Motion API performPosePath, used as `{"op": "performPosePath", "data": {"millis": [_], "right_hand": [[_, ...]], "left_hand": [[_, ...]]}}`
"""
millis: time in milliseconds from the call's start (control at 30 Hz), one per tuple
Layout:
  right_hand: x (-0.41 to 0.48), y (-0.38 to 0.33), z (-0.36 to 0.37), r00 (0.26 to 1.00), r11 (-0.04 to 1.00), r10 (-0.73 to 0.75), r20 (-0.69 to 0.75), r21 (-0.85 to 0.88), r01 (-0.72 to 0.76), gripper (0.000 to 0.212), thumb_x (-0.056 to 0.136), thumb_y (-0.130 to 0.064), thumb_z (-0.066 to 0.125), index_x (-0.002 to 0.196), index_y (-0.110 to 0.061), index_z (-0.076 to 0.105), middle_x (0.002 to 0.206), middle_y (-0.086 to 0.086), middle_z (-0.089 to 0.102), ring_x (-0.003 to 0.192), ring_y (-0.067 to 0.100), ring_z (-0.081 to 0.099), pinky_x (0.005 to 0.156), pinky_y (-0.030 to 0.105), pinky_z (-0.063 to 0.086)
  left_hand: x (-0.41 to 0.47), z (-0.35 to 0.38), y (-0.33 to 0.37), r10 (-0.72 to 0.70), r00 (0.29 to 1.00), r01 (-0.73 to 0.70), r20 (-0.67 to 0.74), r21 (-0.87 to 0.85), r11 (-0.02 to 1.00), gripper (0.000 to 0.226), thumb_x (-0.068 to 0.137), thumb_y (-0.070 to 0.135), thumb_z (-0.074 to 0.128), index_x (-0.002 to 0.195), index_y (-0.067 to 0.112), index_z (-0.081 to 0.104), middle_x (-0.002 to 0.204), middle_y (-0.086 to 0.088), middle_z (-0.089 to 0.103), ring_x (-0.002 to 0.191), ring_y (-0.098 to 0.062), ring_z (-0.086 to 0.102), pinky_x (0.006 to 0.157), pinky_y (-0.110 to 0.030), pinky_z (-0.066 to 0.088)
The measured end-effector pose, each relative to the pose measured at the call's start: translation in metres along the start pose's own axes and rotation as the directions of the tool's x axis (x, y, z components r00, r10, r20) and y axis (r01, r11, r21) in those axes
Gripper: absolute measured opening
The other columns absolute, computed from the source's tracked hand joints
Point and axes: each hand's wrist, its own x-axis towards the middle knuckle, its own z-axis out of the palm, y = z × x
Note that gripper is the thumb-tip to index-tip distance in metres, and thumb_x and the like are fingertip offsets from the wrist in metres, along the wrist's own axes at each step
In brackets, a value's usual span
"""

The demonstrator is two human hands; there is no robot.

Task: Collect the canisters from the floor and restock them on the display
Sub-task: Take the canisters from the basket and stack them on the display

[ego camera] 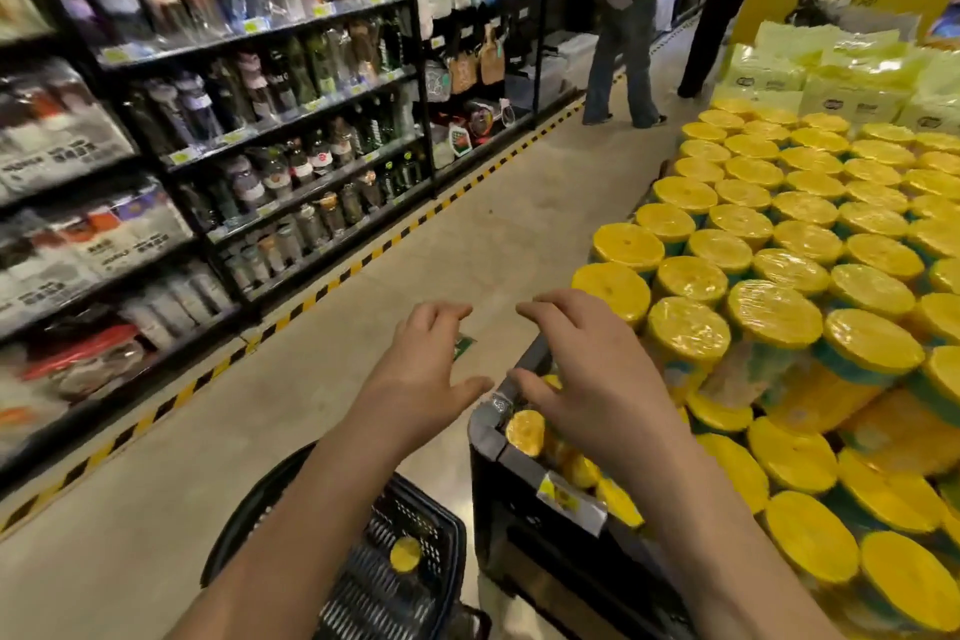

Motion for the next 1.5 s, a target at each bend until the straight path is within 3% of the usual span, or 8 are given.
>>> {"op": "performPosePath", "data": {"millis": [133,267,500,733,1067,1267,1500], "right_hand": [[0.015,-0.031,0.047,0.978,0.989,-0.147,0.147,0.021,0.145,0.066,0.075,-0.035,0.082,0.132,-0.011,0.061,0.124,0.009,0.06,0.114,0.029,0.058,0.092,0.039,0.051],[0.025,-0.071,0.084,0.941,0.975,-0.22,0.259,0.024,0.221,0.065,0.084,-0.041,0.076,0.14,-0.017,0.053,0.133,0.005,0.055,0.124,0.026,0.051,0.101,0.039,0.047],[0.045,-0.132,0.151,0.867,0.968,-0.245,0.434,0.056,0.245,0.064,0.091,-0.039,0.068,0.147,-0.022,0.045,0.144,0.003,0.047,0.133,0.025,0.043,0.106,0.036,0.037],[0.057,-0.147,0.238,0.82,0.965,-0.259,0.511,0.102,0.241,0.058,0.088,-0.031,0.069,0.142,-0.017,0.051,0.134,0.006,0.055,0.122,0.029,0.052,0.096,0.041,0.045],[0.056,-0.08,0.463,0.727,0.974,-0.221,0.65,0.117,0.192,0.056,0.091,-0.035,0.065,0.142,-0.018,0.048,0.136,0.006,0.051,0.122,0.03,0.052,0.098,0.042,0.044],[0.005,-0.036,0.611,0.647,0.981,-0.191,0.738,0.121,0.152,0.055,0.087,-0.031,0.07,0.135,-0.012,0.052,0.13,0.012,0.052,0.116,0.037,0.054,0.093,0.047,0.049],[-0.052,-0.011,0.712,0.569,0.973,-0.204,0.796,0.101,0.208,0.049,0.087,-0.031,0.072,0.127,-0.013,0.05,0.126,0.008,0.051,0.117,0.031,0.053,0.09,0.043,0.052]], "left_hand": [[-0.041,-0.003,-0.049,-0.099,0.995,0.1,-0.013,0.155,0.983,0.083,0.084,0.043,0.077,0.152,0.026,0.032,0.15,0.005,0.032,0.139,-0.017,0.033,0.108,-0.03,0.037],[-0.075,-0.01,-0.099,-0.23,0.973,0.224,-0.007,0.253,0.941,0.079,0.084,0.04,0.076,0.151,0.026,0.035,0.15,0.003,0.033,0.138,-0.019,0.033,0.11,-0.034,0.039],[-0.118,-0.014,-0.185,-0.385,0.916,0.335,0.112,0.313,0.889,0.074,0.087,0.041,0.073,0.149,0.023,0.037,0.149,-0.003,0.034,0.137,-0.024,0.034,0.106,-0.037,0.039],[-0.123,0.021,-0.256,-0.439,0.88,0.383,0.178,0.28,0.88,0.07,0.087,0.039,0.072,0.147,0.018,0.042,0.147,-0.005,0.037,0.134,-0.027,0.038,0.105,-0.039,0.042],[-0.109,0.183,-0.385,-0.506,0.822,0.452,0.262,0.241,0.859,0.067,0.09,0.034,0.067,0.148,0.021,0.037,0.148,-0.001,0.031,0.136,-0.023,0.036,0.109,-0.037,0.041],[-0.128,0.299,-0.459,-0.568,0.761,0.496,0.313,0.283,0.821,0.069,0.089,0.038,0.072,0.148,0.02,0.039,0.147,-0.001,0.033,0.136,-0.023,0.036,0.111,-0.041,0.042],[-0.155,0.397,-0.511,-0.579,0.705,0.484,0.41,0.32,0.815,0.067,0.089,0.037,0.071,0.145,0.019,0.039,0.148,-0.004,0.031,0.138,-0.026,0.033,0.109,-0.045,0.043]]}}
